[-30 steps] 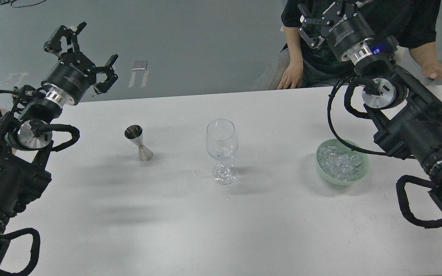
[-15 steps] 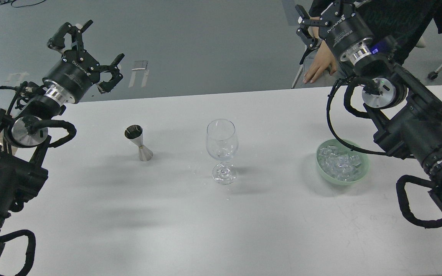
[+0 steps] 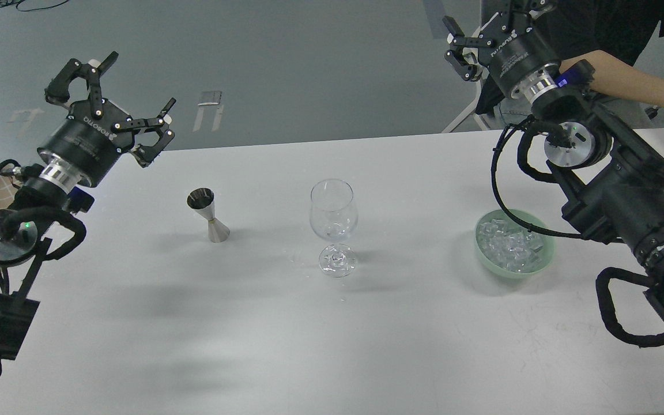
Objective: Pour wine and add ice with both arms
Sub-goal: 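Lower the left gripper to the metal jigger and close on it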
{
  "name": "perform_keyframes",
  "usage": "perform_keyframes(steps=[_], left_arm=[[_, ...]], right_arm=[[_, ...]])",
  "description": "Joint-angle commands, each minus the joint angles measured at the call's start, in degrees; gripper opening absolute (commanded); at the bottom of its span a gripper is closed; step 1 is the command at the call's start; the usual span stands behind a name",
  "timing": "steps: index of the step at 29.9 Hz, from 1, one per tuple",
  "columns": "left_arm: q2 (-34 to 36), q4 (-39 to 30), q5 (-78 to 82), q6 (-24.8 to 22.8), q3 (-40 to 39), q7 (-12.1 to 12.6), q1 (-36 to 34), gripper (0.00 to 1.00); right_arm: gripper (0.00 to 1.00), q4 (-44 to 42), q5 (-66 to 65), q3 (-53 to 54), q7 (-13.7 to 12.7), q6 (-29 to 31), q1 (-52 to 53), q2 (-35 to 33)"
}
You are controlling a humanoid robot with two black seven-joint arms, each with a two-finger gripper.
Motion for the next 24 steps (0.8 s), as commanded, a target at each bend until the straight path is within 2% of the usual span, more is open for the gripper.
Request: perform_keyframes(steps=[1, 6, 10, 20, 24], left_arm=[[-1.25, -6.95, -0.67, 5.57, -3.99, 1.6, 7.41, 0.96], [-3.1, -11.27, -2.51, 6.11, -7.33, 3.01, 14.98, 0.98], [-6.87, -13.12, -2.6, 6.38, -8.48, 3.01, 19.55, 0.98], [-16.98, -12.15, 0.11, 6.46, -8.13, 2.22, 23.17, 0.98], [-20.76, -7.68, 3.98, 6.03, -8.04, 2.22, 22.47, 0.98]], right_arm=[[1.0, 0.09, -0.02, 0.01, 0.0, 0.0, -0.11, 0.02], [1.0, 0.09, -0.02, -0.08, 0.0, 0.0, -0.19, 0.02], [1.0, -0.09, -0.02, -0.08, -0.17, 0.0, -0.19, 0.02], [1.0, -0.09, -0.02, -0.08, -0.53, -0.09, -0.72, 0.02], [1.0, -0.09, -0.1, -0.08, -0.53, -0.09, -0.63, 0.02]])
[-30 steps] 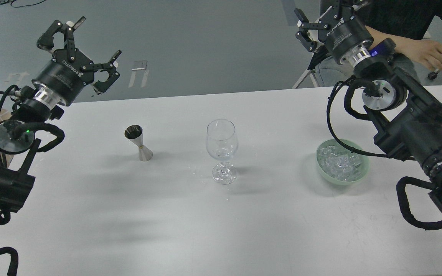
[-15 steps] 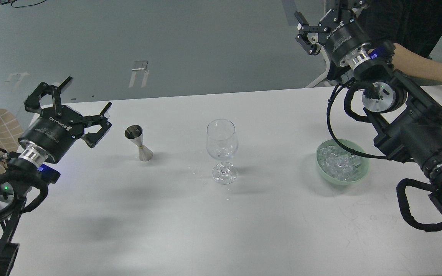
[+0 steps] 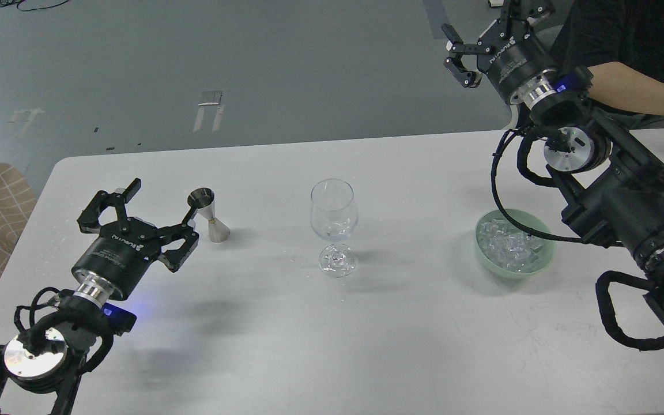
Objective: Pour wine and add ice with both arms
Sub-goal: 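Lower the left gripper to the metal jigger and close on it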
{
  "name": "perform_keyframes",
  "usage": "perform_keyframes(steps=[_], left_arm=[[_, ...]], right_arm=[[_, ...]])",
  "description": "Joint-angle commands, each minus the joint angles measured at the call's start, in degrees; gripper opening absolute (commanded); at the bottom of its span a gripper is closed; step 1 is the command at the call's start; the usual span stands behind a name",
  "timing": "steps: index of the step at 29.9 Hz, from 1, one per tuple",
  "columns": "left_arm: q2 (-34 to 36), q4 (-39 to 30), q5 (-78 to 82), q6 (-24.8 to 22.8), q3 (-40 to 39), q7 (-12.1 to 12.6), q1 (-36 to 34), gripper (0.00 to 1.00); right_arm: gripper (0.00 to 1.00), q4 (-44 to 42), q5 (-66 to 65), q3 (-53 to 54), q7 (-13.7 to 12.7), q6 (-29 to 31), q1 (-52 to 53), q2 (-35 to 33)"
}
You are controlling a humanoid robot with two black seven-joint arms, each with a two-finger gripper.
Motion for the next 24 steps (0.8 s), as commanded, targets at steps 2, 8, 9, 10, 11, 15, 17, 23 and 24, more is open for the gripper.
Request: perform_keyframes(steps=[2, 8, 9, 10, 11, 15, 17, 23, 24], left_arm=[[-2.74, 4.3, 2.35, -0.42, -0.03, 0.0, -0.8, 0.98], [-5.99, 7.64, 2.61, -0.51, -0.29, -0.09, -0.8, 0.98], [-6.34, 8.52, 3.05, -0.51, -0.38, -0.09, -0.8, 0.98], [-6.61, 9.05, 3.23, -0.51, -0.38, -0.18, -0.88, 0.98], [-7.22, 10.1, 3.58, -0.51, -0.47, -0.18, -1.41, 0.98], [-8.8, 14.06, 4.55, -0.51, -0.56, -1.49, -3.69, 0.98], [-9.42, 16.25, 5.07, -0.59, -0.64, -1.67, -5.18, 0.98], [-9.42, 22.14, 5.25, -1.47, -2.84, -1.67, -10.02, 0.98], [-9.42, 22.76, 5.25, -1.82, -2.93, -1.76, -10.46, 0.98]], right_arm=[[1.0, 0.0, -0.07, 0.0, 0.0, -0.03, 0.08, 0.0], [1.0, -0.08, -0.07, 0.0, 0.0, -0.12, -0.01, -0.09], [1.0, -0.08, -0.07, 0.0, 0.0, -0.21, -0.18, -0.09], [1.0, 0.0, -0.07, 0.0, -0.09, -0.21, -0.36, -0.09], [1.0, 0.35, -0.07, 0.0, -0.26, -0.21, -0.45, -0.09], [1.0, 0.36, -0.16, -0.08, -0.62, -0.21, -0.53, -0.18], [1.0, 0.36, -0.25, 0.0, -0.7, -0.21, -0.53, -0.18], [1.0, 0.36, -0.25, -0.08, -0.7, -0.3, -0.62, -0.26], [1.0, 0.36, -0.25, -0.08, -0.7, -0.3, -0.62, -0.26]])
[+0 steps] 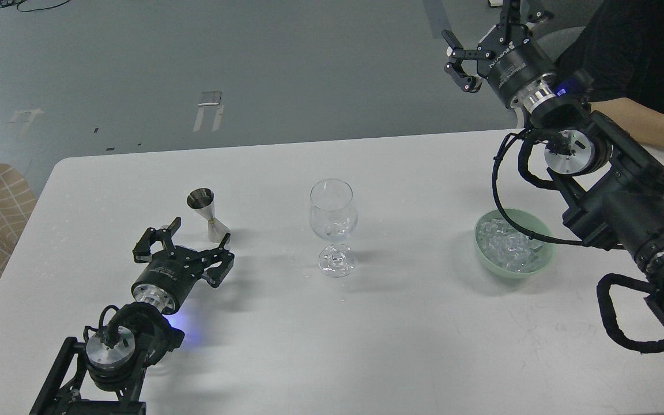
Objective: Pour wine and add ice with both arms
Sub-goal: 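Lower the left gripper to the metal jigger and close on it, then lift the jigger upright off the table with the left gripper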
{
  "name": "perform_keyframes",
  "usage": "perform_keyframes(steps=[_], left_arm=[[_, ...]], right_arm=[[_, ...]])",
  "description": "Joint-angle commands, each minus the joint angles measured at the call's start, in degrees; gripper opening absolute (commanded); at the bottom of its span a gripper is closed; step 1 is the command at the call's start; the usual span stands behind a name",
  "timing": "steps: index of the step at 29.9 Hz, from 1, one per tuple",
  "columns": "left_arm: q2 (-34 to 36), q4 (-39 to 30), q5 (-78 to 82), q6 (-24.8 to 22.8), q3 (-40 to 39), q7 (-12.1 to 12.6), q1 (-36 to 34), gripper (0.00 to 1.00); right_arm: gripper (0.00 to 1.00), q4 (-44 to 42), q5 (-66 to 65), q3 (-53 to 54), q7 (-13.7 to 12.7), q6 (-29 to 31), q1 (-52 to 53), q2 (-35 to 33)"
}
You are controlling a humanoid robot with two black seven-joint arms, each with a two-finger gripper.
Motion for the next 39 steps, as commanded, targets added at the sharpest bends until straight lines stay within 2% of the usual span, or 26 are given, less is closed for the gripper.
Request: perform_keyframes(steps=[1, 7, 12, 19, 23, 26, 27, 30, 39], left_arm=[[-0.01, 3.77, 0.02, -1.4, -0.84, -0.04, -2.69, 0.98], [-0.01, 11.78, 0.02, -4.91, -1.11, -1.0, -6.82, 0.98], [-0.01, 12.75, 0.02, -5.09, -1.11, -1.35, -8.32, 0.98], [-0.01, 17.49, 1.34, -5.09, -0.32, -6.18, -11.65, 0.98], [-0.01, 18.73, 1.25, -5.09, -0.23, -6.54, -12.36, 0.97], [-0.01, 18.73, 1.25, -5.09, -0.14, -6.63, -12.54, 0.9], [-0.01, 18.82, 1.34, -5.09, -0.14, -6.71, -12.71, 0.81], [-0.01, 18.9, 1.43, -5.09, -0.05, -6.8, -12.89, 0.67], [-0.01, 18.82, 1.34, -5.79, -0.05, -6.63, -12.89, 0.58]], right_arm=[[1.0, -0.17, 0.0, 0.0, 0.0, -0.01, -0.08, -0.08], [1.0, -0.26, -0.18, 0.0, 0.0, -0.1, -0.08, 0.0], [1.0, -0.35, -0.26, 0.0, 0.0, -0.19, -0.07, 0.0], [1.0, -0.35, -0.26, 0.0, 0.0, -0.19, -0.08, 0.01], [1.0, -0.35, -0.35, 0.0, 0.0, -0.19, -0.08, -0.08], [1.0, -0.35, -0.35, 0.0, 0.0, -0.19, -0.08, -0.26], [1.0, -0.27, -0.35, 0.0, 0.0, -0.19, -0.08, -0.26], [1.0, -0.26, -0.35, -0.09, 0.0, -0.19, -0.08, -0.26], [1.0, -0.09, -0.26, -2.55, 0.08, -0.28, 0.1, -0.26]])
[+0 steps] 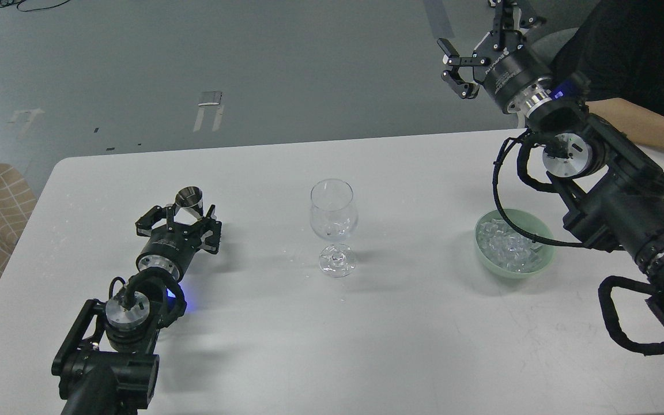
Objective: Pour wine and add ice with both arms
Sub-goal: 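Lift the jigger upright off the table with the left gripper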
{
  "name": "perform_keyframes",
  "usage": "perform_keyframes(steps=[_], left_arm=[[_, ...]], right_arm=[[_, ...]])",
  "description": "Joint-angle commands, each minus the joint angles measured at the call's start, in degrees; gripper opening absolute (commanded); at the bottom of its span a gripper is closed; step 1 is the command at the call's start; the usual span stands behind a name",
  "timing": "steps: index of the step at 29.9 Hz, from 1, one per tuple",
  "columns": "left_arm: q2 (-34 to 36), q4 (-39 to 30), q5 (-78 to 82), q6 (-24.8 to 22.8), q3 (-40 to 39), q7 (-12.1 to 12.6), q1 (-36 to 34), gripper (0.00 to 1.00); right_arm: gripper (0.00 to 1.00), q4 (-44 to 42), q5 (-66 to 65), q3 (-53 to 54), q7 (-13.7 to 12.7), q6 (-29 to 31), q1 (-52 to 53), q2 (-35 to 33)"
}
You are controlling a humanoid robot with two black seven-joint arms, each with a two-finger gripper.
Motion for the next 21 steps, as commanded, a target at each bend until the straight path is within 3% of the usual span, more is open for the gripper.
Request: perform_keyframes(steps=[1, 9, 21], left_arm=[[0.0, -0.09, -0.08, -1.16, -0.06, 0.12, 0.0, 0.53], [0.0, -0.17, -0.17, -3.28, -0.23, 0.03, 0.0, 0.29], [0.0, -0.26, -0.25, -3.37, -0.41, 0.64, -0.18, 0.1]], right_arm=[[1.0, 0.1, 0.08, -0.11, 0.04, 0.01, 0.09, 0.03], [1.0, 0.01, 0.08, -0.2, 0.04, 0.01, 0.18, -0.06], [1.0, -0.07, 0.08, -0.2, 0.04, -0.08, 0.27, 0.03]])
